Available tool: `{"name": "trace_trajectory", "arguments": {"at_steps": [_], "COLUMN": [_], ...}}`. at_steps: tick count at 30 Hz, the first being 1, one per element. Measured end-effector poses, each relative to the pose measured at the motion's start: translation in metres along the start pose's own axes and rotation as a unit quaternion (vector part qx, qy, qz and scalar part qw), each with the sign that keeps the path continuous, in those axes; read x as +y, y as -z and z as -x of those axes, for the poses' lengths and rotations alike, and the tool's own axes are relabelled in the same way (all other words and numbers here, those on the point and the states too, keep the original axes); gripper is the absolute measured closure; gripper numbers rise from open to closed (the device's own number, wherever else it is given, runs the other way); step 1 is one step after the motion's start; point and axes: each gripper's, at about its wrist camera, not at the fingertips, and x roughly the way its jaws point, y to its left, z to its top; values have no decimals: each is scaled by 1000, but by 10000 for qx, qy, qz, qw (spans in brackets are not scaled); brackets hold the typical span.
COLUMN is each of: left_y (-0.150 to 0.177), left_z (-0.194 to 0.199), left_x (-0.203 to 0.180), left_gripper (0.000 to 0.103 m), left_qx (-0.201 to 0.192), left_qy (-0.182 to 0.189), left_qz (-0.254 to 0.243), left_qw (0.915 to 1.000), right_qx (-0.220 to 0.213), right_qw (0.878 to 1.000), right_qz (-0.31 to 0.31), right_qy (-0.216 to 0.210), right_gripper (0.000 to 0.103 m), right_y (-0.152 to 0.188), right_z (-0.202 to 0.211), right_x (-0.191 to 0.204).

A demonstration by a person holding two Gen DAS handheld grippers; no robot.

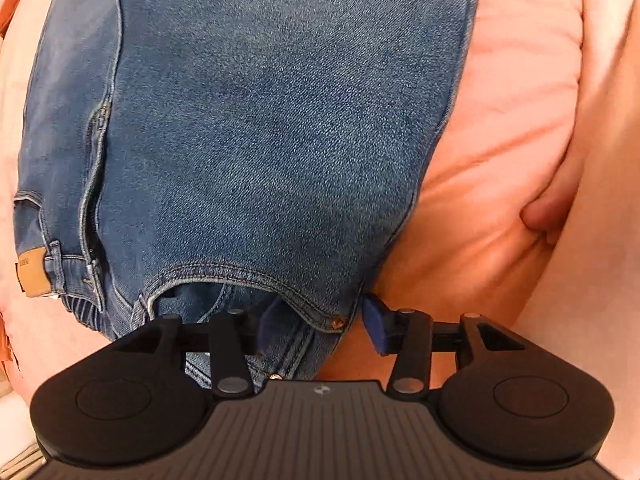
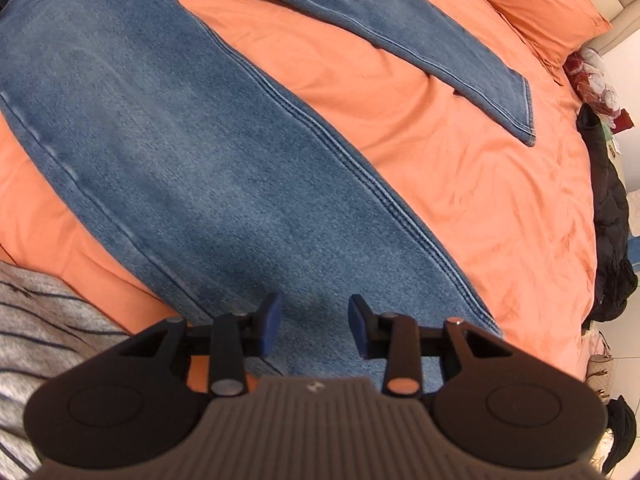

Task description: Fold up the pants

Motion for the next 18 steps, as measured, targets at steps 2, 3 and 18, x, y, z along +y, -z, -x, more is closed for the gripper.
{"name": "trace_trajectory", "arguments": {"at_steps": [2,3,18], "left_y": [0,-1,20], "left_z": [-3,-5,55], "left_x": [0,-1,40], "left_gripper": [47,47,81], "left_qx": [37,70,-796], "left_qy": [-24,-73,-653], "left_qz": [8,23,2182], "left_qw": [10000,9999,9705], "right_qx": [24,39,934], "right_qw": [10000,10000,9925], "right_qz": [-29,-30,779], "right_qy": [-9,-8,-77], "right_gripper": [69,69,70], "right_y": [3,4,45], "right_z": [-1,-1,-20], "right_x": [-3,-4,-9]}}
